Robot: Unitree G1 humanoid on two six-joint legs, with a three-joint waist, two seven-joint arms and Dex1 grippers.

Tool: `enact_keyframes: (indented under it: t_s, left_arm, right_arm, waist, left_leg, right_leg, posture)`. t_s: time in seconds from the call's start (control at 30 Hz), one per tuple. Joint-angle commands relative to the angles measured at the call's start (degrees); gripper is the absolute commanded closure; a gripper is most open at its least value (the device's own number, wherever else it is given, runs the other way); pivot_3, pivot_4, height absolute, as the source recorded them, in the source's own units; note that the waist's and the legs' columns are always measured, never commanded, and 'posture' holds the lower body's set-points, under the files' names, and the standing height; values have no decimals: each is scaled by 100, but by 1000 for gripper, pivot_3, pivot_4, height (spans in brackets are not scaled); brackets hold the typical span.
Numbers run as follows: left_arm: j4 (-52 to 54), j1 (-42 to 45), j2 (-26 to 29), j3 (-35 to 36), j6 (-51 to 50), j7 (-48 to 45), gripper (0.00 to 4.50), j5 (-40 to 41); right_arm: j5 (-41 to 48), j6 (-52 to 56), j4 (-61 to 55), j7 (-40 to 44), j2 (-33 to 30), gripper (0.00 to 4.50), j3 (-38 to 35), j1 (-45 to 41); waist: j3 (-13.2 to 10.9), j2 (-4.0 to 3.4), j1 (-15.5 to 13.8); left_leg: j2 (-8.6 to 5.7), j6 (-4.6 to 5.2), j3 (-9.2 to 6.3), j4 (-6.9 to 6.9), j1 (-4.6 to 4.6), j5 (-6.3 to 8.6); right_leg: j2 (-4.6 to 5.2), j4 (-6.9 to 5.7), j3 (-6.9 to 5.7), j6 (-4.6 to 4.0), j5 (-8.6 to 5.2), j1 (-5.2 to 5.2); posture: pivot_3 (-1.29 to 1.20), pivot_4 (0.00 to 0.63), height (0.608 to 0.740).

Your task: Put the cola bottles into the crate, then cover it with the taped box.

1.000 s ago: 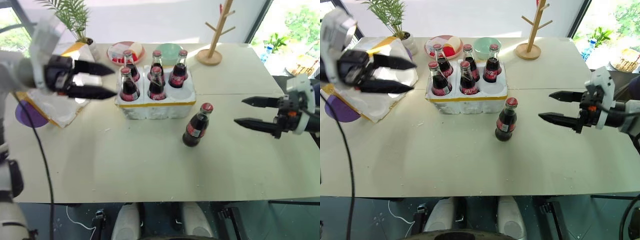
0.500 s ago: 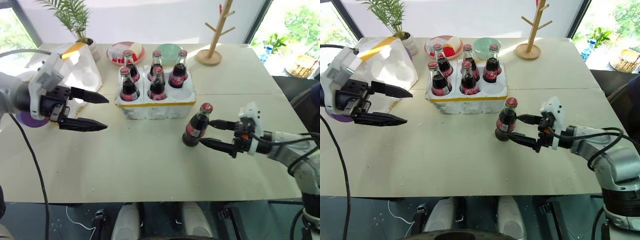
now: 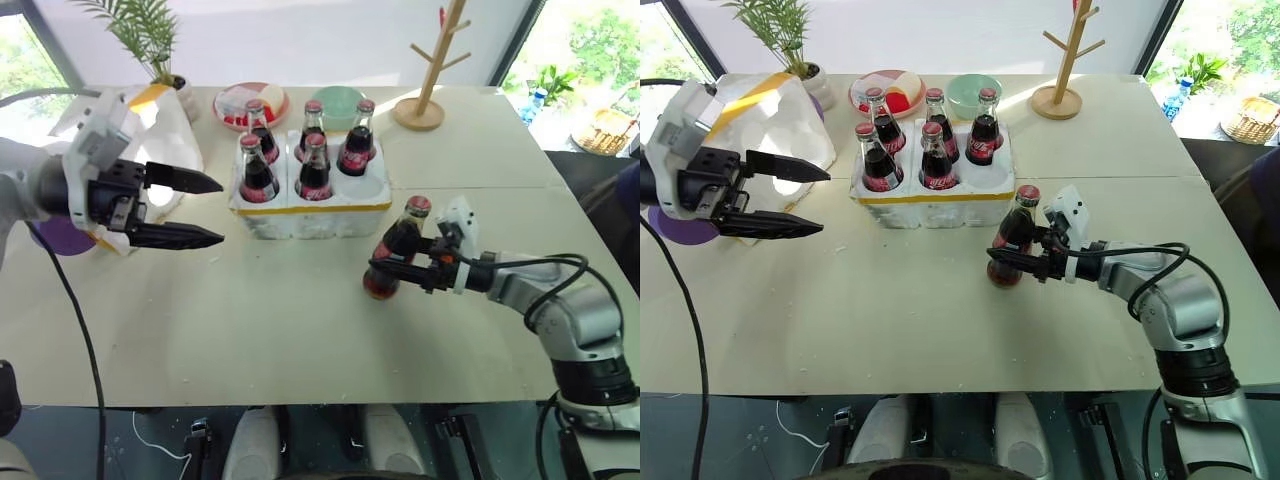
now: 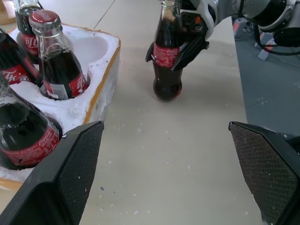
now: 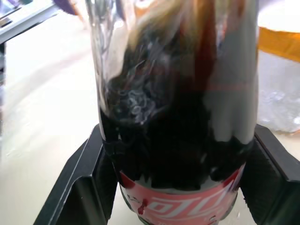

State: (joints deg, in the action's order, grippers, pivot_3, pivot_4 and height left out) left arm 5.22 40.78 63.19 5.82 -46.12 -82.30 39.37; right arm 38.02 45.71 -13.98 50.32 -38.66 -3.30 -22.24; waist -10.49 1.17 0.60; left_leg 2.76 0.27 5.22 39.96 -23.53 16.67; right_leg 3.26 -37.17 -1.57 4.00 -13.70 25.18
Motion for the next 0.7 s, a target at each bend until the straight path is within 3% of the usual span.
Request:
enact_keyframes:
  t_s: [0.03,0.1,0.33,0.5,0.7]
  left_arm:
    - [113,-9,64,333,-57,135,0,156]
    - [117,-21,49,366,-86,199,0,204]
    - [29,12,-148,423,15,585,0,168]
    - [178,-61,-187,475,-28,753,0,225]
    - [311,-181,-138,626,-92,913,0,298]
  right_arm:
    - [953,293,-327,93,-151,1729,-779,-956]
    - [1207,492,-102,-20,-132,1729,-930,-1485]
    - [-406,-275,1719,-830,528,1729,51,-3363]
    - [-1333,-1047,2810,-941,1022,1729,602,-3582]
    - [-1978,-1521,3279,-834,1318,1729,1028,-3276]
  waist:
    - [-6,-6,27]
    - [-10,-13,41]
    - [-8,-9,17]
    - [-8,-10,7]
    - [-8,-10,26]
  left_leg:
    - [0,0,2,1,0,0]
    - [1,0,7,0,0,0]
    - [6,-1,11,-5,1,-1]
    - [2,-1,30,-3,-26,-1]
    - [3,-38,36,4,-111,-22]
  right_leg:
    - [0,-2,2,0,0,2]
    - [-2,-5,10,0,1,8]
    - [-6,-6,10,-5,-1,12]
    - [-1,-4,8,-3,0,30]
    - [2,-14,9,-1,2,117]
  posture:
    - [0,150,740]
    - [0,150,740]
    - [0,150,740]
    - [0,150,740]
    - [0,150,740]
